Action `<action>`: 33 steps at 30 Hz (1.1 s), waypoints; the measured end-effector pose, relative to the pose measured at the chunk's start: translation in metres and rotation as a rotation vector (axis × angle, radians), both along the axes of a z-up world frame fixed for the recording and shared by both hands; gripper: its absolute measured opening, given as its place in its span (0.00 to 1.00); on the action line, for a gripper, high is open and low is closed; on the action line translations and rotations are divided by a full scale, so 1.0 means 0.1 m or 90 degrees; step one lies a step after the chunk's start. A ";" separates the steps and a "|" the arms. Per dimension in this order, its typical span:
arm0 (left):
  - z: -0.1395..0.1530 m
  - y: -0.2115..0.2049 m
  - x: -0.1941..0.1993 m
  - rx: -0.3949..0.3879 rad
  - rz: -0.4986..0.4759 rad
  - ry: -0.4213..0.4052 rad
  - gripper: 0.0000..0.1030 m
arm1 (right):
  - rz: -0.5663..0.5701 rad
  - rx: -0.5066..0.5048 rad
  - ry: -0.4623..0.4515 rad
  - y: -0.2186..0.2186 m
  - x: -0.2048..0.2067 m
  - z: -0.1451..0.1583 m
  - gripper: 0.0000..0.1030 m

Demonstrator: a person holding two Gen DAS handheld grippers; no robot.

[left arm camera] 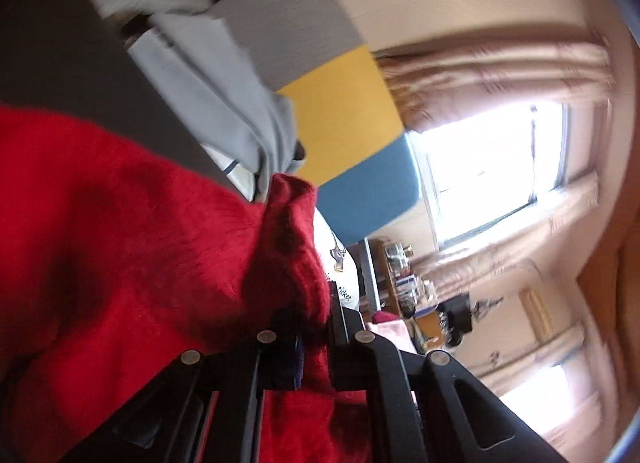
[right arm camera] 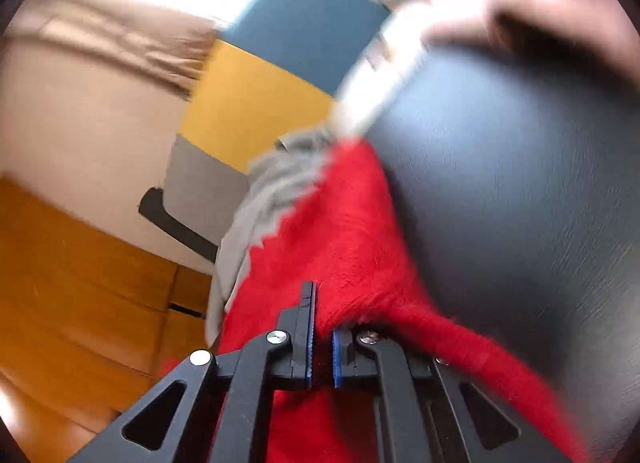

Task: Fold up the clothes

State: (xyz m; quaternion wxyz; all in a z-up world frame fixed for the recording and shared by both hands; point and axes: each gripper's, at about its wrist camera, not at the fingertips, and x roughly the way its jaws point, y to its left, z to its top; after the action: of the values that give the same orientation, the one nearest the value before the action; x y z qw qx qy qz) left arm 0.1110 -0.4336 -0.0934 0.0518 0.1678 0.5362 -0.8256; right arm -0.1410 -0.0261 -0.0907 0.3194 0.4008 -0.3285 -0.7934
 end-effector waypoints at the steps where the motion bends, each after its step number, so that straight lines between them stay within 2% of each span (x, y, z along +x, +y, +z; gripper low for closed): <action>1: -0.05 0.06 0.03 -0.005 -0.007 -0.013 0.07 | 0.002 0.018 0.023 0.05 0.03 0.08 0.07; 4: -0.22 0.23 0.14 -0.020 -0.029 -0.053 0.07 | 0.025 0.081 0.049 0.13 0.12 0.11 0.07; 6: -0.45 0.32 0.26 -0.007 -0.033 -0.091 0.07 | 0.041 0.096 0.025 0.17 0.14 -0.04 0.08; 10: -0.71 0.38 0.52 0.023 -0.038 -0.130 0.10 | 0.054 0.057 -0.034 0.35 0.17 -0.34 0.19; 12: -0.70 0.36 0.65 0.026 -0.037 -0.131 0.16 | 0.060 0.031 -0.036 0.43 0.18 -0.33 0.40; 13: -0.69 0.34 0.72 0.027 -0.036 -0.131 0.17 | 0.067 0.039 -0.031 0.45 0.19 -0.30 0.61; 16: -0.50 0.24 0.90 -0.018 -0.006 -0.131 0.19 | 0.115 0.100 0.004 0.51 0.28 -0.16 0.64; 19: -0.28 0.10 0.85 -0.083 0.002 -0.139 0.22 | 0.154 0.173 0.054 0.57 0.37 0.01 0.64; 23: 0.01 0.07 0.33 -0.226 -0.080 -0.164 0.26 | 0.197 0.240 0.159 0.38 0.28 0.36 0.64; 25: 0.03 0.12 -0.02 -0.284 -0.187 -0.188 0.27 | 0.238 0.274 0.201 0.16 0.18 0.44 0.64; 27: -0.03 0.18 -0.28 -0.331 -0.268 -0.220 0.31 | 0.288 0.321 0.236 -0.12 0.06 0.51 0.64; 30: -0.14 0.23 -0.50 -0.357 -0.337 -0.258 0.37 | 0.360 0.411 0.266 -0.60 -0.18 0.50 0.64; 33: -0.24 0.28 -0.62 -0.371 -0.385 -0.277 0.43 | 0.393 0.476 0.258 -0.88 -0.37 0.40 0.66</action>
State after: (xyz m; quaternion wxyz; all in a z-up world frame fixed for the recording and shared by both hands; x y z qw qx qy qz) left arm 0.0491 -0.4059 -0.1178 -0.0348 0.4639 0.1860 -0.8654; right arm -0.1783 -0.1146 -0.0503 0.4303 0.4041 0.1790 -0.7871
